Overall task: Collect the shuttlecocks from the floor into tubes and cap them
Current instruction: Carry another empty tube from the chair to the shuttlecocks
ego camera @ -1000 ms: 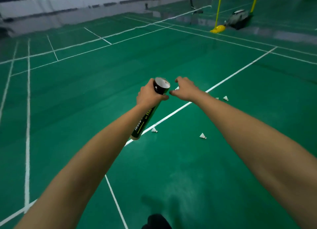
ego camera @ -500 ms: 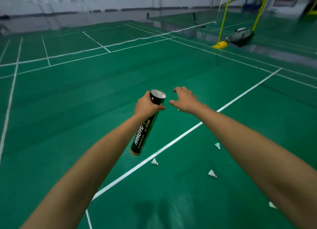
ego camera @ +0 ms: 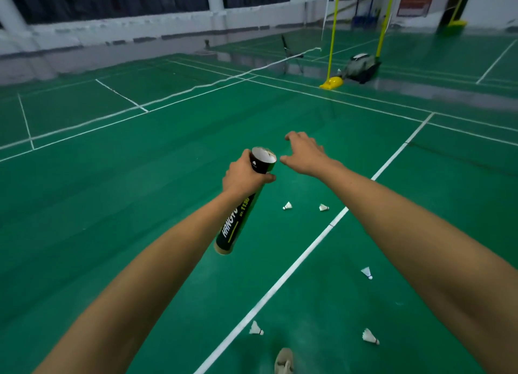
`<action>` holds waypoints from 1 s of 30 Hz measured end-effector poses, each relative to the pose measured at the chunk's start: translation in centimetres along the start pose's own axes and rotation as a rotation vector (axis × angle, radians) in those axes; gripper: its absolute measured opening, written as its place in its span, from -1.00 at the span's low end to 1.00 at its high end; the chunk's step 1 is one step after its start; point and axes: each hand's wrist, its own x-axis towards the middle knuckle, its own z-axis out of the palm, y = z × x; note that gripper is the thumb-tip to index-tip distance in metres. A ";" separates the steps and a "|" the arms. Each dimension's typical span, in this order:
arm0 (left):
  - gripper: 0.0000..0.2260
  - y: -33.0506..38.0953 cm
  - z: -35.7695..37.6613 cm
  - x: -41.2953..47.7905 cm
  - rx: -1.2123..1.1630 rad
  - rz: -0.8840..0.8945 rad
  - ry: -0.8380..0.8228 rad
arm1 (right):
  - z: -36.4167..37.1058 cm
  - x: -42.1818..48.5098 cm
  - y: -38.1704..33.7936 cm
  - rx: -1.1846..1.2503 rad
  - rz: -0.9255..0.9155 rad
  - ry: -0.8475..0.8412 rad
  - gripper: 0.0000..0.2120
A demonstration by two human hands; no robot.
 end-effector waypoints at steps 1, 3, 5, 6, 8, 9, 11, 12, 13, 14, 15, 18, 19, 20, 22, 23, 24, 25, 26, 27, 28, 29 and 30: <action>-0.40 -0.4 0.3 2.4 0.000 0.002 -0.002 | 0.3 2.6 0.6 0.013 0.012 0.009 -0.40; -0.40 -1.2 0.8 7.1 0.007 0.009 -0.009 | 0.7 8.0 1.8 0.040 0.045 0.011 -0.40; -0.39 -1.8 0.9 11.8 0.019 0.007 -0.024 | 0.9 13.1 2.8 0.067 0.091 -0.005 -0.41; -0.39 -2.0 0.7 14.1 0.031 0.010 -0.032 | 0.9 15.5 3.2 0.075 0.116 -0.009 -0.42; -0.40 -2.2 0.4 18.6 0.048 0.026 -0.038 | 1.0 19.9 3.9 0.086 0.161 0.003 -0.44; -0.40 -2.4 0.2 20.8 0.051 0.036 -0.039 | 1.1 21.9 4.1 0.089 0.174 0.009 -0.44; -0.39 -3.0 0.1 24.9 0.055 0.050 -0.047 | 1.7 25.6 4.3 0.080 0.177 -0.002 -0.44; -0.39 -3.2 0.1 26.9 0.057 0.053 -0.049 | 2.0 27.4 4.4 0.067 0.179 -0.008 -0.44; -0.40 -3.4 0.2 28.9 0.055 0.056 -0.050 | 2.2 29.2 4.5 0.054 0.186 -0.011 -0.44; -0.40 -3.6 0.3 31.0 0.046 0.059 -0.050 | 2.5 31.1 4.5 0.047 0.193 -0.008 -0.45; -0.39 -4.0 0.5 33.0 0.035 0.064 -0.049 | 2.7 32.9 4.4 0.041 0.196 -0.004 -0.47; -0.40 -5.5 1.2 39.4 0.011 0.081 -0.056 | 4.2 38.7 3.9 0.012 0.197 0.000 -0.48; -0.40 -6.1 1.5 41.7 0.006 0.085 -0.063 | 4.7 40.7 3.7 0.004 0.198 0.006 -0.47; -0.41 -6.6 1.8 44.1 0.002 0.090 -0.072 | 5.2 42.7 3.4 -0.001 0.203 0.014 -0.47; -0.41 -7.7 2.3 49.2 -0.011 0.116 -0.089 | 6.0 46.9 2.6 -0.017 0.207 0.033 -0.45; -0.41 -8.3 2.6 51.7 -0.016 0.138 -0.100 | 6.4 49.0 2.3 -0.028 0.207 0.046 -0.44; -0.41 -8.7 2.8 54.3 -0.016 0.162 -0.117 | 6.7 51.0 1.9 -0.040 0.213 0.065 -0.43; -0.41 -8.9 3.0 56.8 -0.011 0.184 -0.136 | 6.9 53.0 1.5 -0.048 0.225 0.081 -0.41; -0.41 -9.2 3.2 59.3 -0.002 0.200 -0.158 | 6.9 54.8 1.1 -0.054 0.242 0.089 -0.40; -0.40 -9.4 3.3 61.6 0.007 0.215 -0.180 | 7.0 56.4 0.6 -0.065 0.252 0.089 -0.39; -0.39 -9.5 3.3 63.9 0.010 0.232 -0.201 | 7.0 58.0 0.2 -0.080 0.257 0.090 -0.39; -0.37 -9.4 3.4 66.1 0.012 0.248 -0.219 | 7.0 59.6 0.0 -0.094 0.259 0.099 -0.39; -0.37 -9.1 3.5 68.3 0.011 0.260 -0.235 | 6.9 61.1 -0.1 -0.105 0.262 0.105 -0.39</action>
